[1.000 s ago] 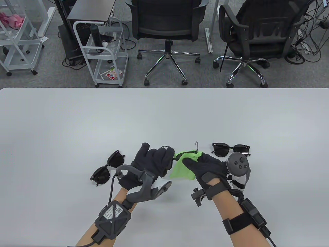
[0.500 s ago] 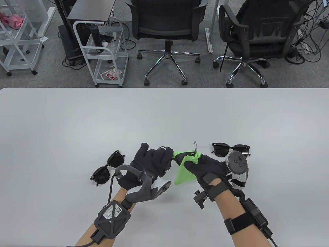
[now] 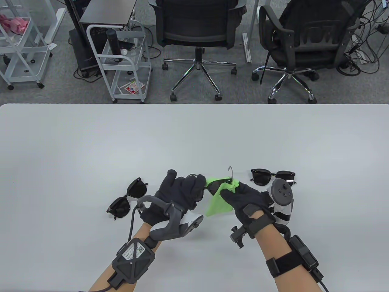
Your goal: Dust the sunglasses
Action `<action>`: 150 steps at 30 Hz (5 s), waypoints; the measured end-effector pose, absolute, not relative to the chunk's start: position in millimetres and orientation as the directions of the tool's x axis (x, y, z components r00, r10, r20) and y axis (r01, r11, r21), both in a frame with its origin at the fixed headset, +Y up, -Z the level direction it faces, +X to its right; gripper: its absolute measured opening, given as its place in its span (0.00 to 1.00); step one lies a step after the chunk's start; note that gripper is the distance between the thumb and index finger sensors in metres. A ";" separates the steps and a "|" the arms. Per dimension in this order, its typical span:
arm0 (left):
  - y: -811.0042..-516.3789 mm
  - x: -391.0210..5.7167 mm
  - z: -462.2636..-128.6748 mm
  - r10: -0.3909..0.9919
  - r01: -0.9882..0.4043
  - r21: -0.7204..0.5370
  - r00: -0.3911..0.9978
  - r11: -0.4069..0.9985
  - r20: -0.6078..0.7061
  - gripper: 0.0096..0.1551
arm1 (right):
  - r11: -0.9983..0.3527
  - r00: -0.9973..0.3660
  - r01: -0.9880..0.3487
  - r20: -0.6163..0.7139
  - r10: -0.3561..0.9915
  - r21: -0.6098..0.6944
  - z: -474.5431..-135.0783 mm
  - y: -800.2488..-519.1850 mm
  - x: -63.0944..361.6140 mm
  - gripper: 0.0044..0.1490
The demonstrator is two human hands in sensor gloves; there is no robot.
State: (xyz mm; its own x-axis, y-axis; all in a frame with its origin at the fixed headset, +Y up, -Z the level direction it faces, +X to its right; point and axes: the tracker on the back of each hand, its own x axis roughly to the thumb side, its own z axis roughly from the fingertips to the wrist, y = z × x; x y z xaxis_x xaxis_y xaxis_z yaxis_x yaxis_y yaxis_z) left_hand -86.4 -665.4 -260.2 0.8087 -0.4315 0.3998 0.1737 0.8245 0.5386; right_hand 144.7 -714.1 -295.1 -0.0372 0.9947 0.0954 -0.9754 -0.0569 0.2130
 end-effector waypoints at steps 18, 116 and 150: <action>-665.1 -85.5 -260.3 -0.419 0.166 0.528 0.813 0.833 0.404 0.58 | -0.148 -0.128 -0.975 0.130 0.983 0.164 -295.2 -707.2 145.2 0.26; -640.1 -77.3 -245.1 -0.226 -0.058 0.498 0.841 0.866 0.491 0.62 | -0.009 0.031 -0.935 0.106 0.994 0.356 -288.4 -718.5 101.1 0.27; -652.1 -127.1 -286.4 -0.064 -0.049 0.265 0.913 0.963 0.403 0.56 | -0.566 -0.503 -0.819 0.587 0.634 -0.091 -274.3 -641.7 169.0 0.36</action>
State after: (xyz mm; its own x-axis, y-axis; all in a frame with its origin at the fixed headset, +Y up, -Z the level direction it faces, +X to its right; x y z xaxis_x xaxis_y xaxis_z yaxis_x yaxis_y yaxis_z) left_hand -127.1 -652.1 -286.4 0.9129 -0.0644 0.4031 -0.0489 0.9631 0.2646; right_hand 169.0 -641.7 -274.3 -0.5034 0.6342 0.5868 -0.8193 -0.5660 -0.0911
